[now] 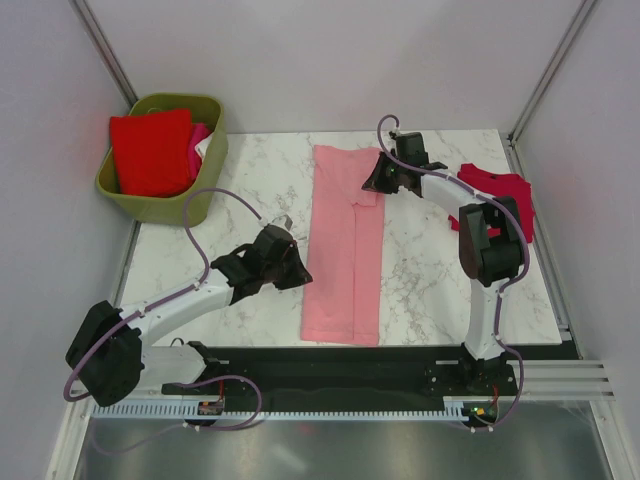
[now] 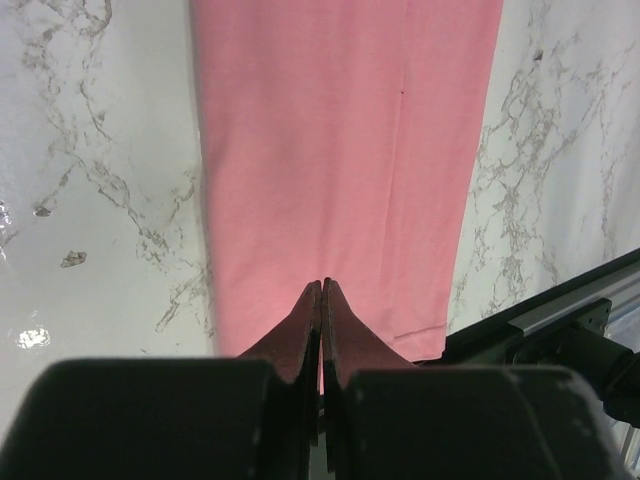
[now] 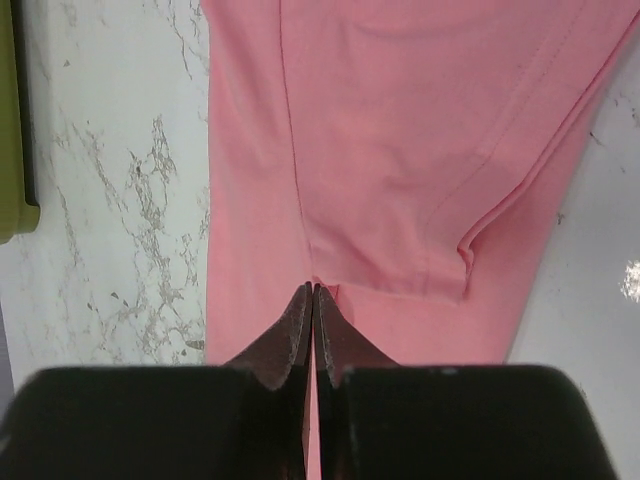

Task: Fold and stack the t-shirts
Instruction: Fold the tshirt

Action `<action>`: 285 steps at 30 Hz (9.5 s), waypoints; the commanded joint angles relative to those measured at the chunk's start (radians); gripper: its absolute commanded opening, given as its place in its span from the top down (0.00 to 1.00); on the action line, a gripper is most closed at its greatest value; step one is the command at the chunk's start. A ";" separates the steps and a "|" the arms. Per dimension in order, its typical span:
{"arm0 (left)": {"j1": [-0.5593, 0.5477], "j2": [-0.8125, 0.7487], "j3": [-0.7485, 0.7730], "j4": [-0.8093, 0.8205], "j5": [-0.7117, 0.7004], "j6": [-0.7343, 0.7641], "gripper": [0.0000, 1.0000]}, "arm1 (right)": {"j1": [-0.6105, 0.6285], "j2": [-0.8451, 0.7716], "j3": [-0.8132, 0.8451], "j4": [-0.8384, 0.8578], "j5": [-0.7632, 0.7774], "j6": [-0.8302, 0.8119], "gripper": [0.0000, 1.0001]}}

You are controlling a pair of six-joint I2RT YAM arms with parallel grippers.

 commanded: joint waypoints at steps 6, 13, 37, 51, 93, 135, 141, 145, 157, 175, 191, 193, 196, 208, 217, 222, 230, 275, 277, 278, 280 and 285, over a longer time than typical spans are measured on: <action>0.016 0.041 -0.020 0.023 -0.020 0.042 0.98 | -0.070 0.179 0.073 0.209 -0.156 0.127 0.96; 0.047 0.089 -0.035 0.045 -0.020 0.027 0.98 | -0.093 0.288 0.119 0.197 -0.136 0.166 0.98; 0.197 0.286 0.083 0.133 0.096 0.107 0.92 | -0.102 0.331 0.188 0.259 -0.065 0.232 0.59; 0.102 0.031 -0.123 0.166 0.103 0.072 0.62 | -0.061 -0.107 -0.144 0.155 -0.075 0.083 0.51; -0.093 -0.012 -0.282 0.232 0.173 -0.069 0.56 | 0.257 -0.987 -1.193 -0.024 -0.006 0.147 0.53; 0.150 0.095 0.043 0.161 0.297 0.027 0.98 | 0.226 -0.877 -0.803 -0.144 0.220 0.104 1.00; 0.226 0.282 0.237 0.146 0.290 0.059 0.98 | 0.119 -0.645 -0.627 -0.092 0.206 0.074 1.00; 0.262 0.411 0.398 0.123 0.284 0.072 0.98 | 0.049 -0.481 -0.497 -0.073 0.191 0.061 1.00; 0.351 0.687 0.668 0.101 0.340 0.052 0.98 | -0.008 -0.188 -0.177 -0.077 0.131 0.087 1.00; 0.392 0.853 0.813 0.103 0.400 0.046 0.98 | -0.057 -0.031 -0.031 -0.081 0.097 0.097 1.00; 0.378 0.639 0.594 0.087 0.302 0.125 0.29 | -0.053 -0.266 -0.329 0.014 0.090 0.061 0.37; 0.365 0.603 0.508 0.098 0.287 0.139 0.30 | -0.051 -0.332 -0.453 0.051 0.080 0.058 0.41; 0.348 0.540 0.407 0.114 0.278 0.144 0.34 | -0.045 -0.379 -0.553 0.084 0.054 0.043 0.45; 0.320 0.538 0.290 0.158 0.259 0.153 0.40 | 0.021 -0.341 -0.601 0.072 0.065 0.009 0.56; 0.300 0.591 0.304 0.173 0.262 0.150 0.42 | 0.029 -0.338 -0.633 0.065 0.116 -0.005 0.58; 0.286 0.604 0.311 0.177 0.258 0.145 0.46 | 0.036 -0.333 -0.647 0.066 0.111 -0.008 0.59; 0.280 0.623 0.311 0.199 0.259 0.130 0.58 | 0.039 -0.335 -0.666 0.103 0.065 0.002 0.78; 0.297 0.110 0.364 -0.092 0.376 0.131 0.98 | 0.035 -0.828 -0.478 -0.285 0.085 -0.020 1.00; 0.314 0.179 0.432 -0.103 0.377 0.147 0.98 | 0.030 -0.759 -0.447 -0.278 0.094 -0.029 1.00; 0.320 0.201 0.454 -0.107 0.377 0.151 0.98 | 0.027 -0.737 -0.417 -0.276 0.099 -0.031 1.00; 0.340 0.274 0.519 -0.116 0.377 0.162 0.98 | 0.012 -0.665 -0.366 -0.273 0.102 -0.038 1.00; 0.374 0.413 0.629 -0.126 0.397 0.174 0.98 | -0.030 -0.542 -0.265 -0.258 0.099 -0.046 1.00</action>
